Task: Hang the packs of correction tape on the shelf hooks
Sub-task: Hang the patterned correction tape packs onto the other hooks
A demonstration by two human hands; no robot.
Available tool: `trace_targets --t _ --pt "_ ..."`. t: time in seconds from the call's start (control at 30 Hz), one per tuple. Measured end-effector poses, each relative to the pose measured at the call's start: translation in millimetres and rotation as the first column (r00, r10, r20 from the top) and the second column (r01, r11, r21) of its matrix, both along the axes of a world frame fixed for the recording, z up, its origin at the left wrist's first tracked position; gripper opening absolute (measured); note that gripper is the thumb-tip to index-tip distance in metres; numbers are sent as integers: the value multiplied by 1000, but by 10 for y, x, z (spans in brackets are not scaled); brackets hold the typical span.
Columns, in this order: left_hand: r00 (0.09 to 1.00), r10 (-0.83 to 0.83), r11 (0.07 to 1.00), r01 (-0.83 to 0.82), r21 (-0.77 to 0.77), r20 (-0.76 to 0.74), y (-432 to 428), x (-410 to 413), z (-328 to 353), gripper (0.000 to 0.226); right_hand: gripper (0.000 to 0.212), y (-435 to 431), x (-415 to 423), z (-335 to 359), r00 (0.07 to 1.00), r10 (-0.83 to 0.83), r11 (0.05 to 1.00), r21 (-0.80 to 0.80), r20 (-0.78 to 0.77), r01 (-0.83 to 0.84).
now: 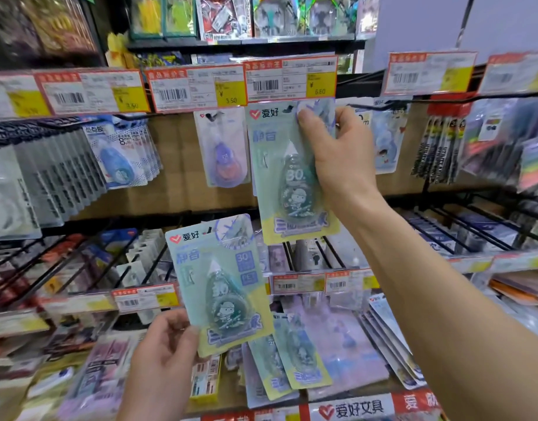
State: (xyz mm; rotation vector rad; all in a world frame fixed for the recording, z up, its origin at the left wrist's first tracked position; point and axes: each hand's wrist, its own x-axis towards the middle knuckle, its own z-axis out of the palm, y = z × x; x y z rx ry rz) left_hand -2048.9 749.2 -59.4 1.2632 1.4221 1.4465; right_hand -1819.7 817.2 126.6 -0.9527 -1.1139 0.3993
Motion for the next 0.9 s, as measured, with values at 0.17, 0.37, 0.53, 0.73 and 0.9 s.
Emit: trace_targets --t 0.17,0.37,0.53,0.73,0.9 --pt "999 -32 999 32 13 10 73 7 -7 16 16 148 -22 73 1000 -7 1000 28 11 7" --pt "998 -64 997 64 34 6 111 2 -25 20 40 229 70 31 1000 3 1000 7 3 -3" --pt "997 -80 997 80 19 17 119 4 -35 18 35 399 77 -17 996 -71 997 -15 45 72" --pt "995 -102 995 102 20 5 113 105 45 17 29 799 136 -6 978 -170 980 -87 118 181" --pt "992 -120 992 122 35 -39 111 159 131 15 34 1014 190 10 965 -198 963 -148 171 224"
